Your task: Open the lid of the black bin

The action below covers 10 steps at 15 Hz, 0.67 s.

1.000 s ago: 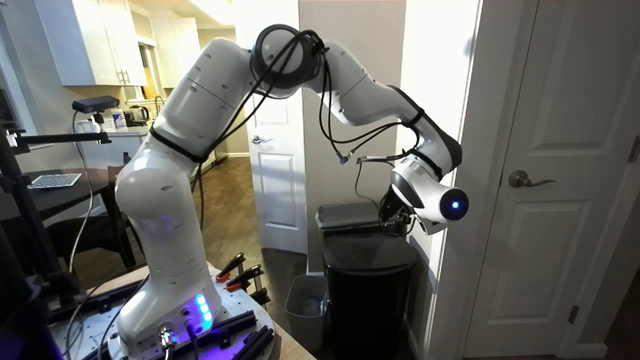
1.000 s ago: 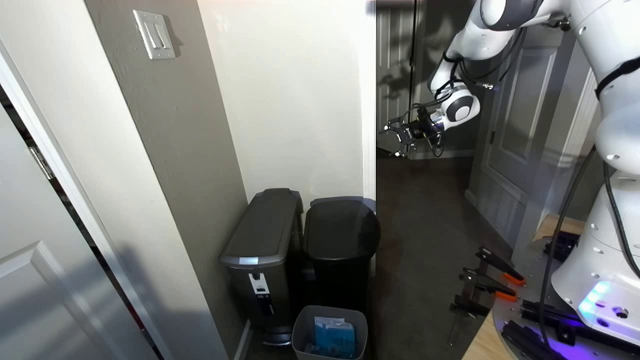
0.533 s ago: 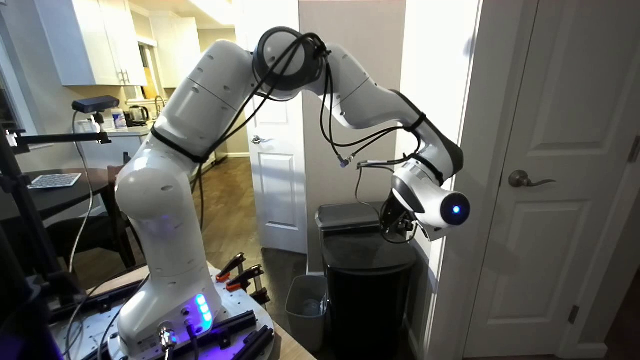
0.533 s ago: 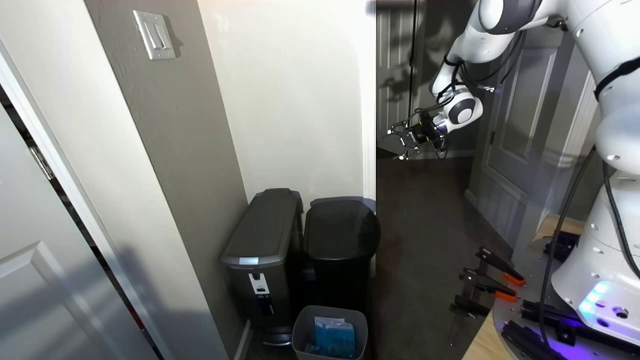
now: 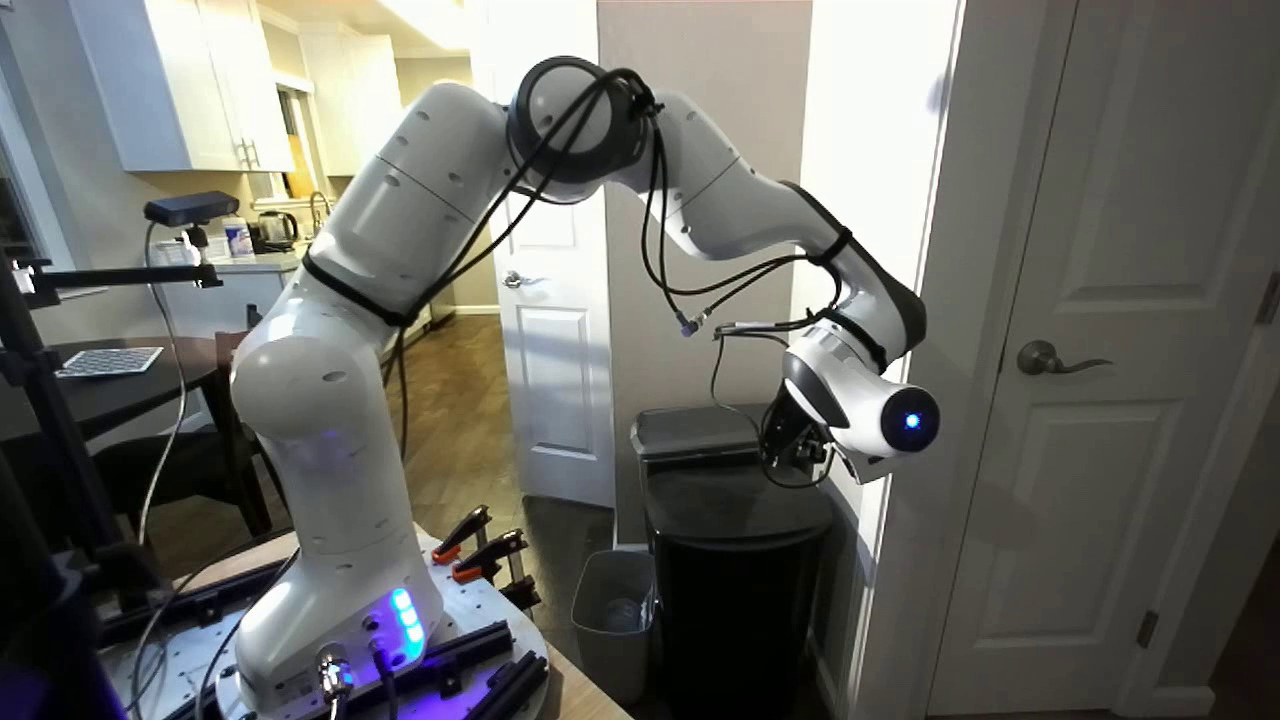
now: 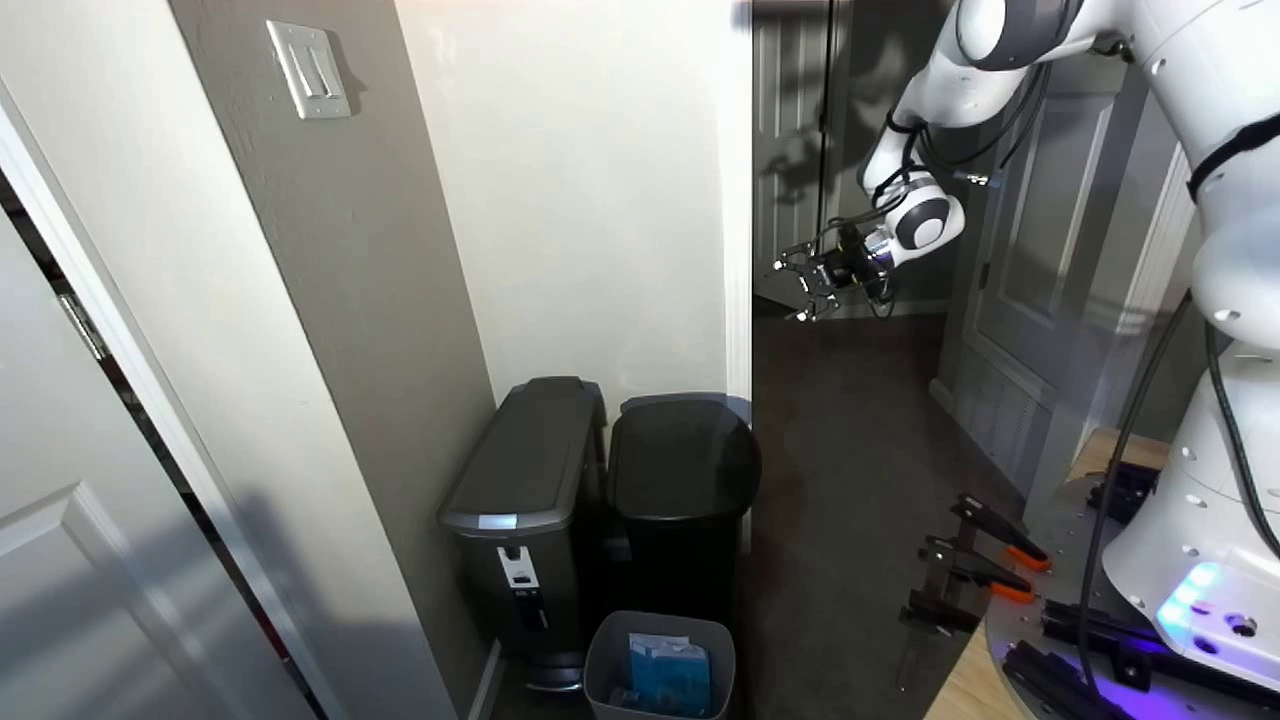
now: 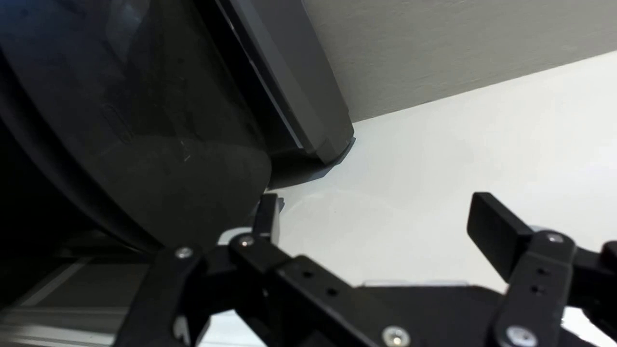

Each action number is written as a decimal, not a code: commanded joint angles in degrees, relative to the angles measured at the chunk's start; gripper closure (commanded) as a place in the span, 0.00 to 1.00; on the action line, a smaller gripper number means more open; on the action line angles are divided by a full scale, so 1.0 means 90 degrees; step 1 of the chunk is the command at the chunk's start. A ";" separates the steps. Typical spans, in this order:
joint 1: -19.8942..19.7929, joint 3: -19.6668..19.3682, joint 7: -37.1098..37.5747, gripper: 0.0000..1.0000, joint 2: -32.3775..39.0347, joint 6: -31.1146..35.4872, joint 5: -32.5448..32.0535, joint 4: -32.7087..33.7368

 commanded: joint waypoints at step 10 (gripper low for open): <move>-0.0257 0.0470 -0.0015 0.00 0.1952 -0.0134 0.0725 0.1550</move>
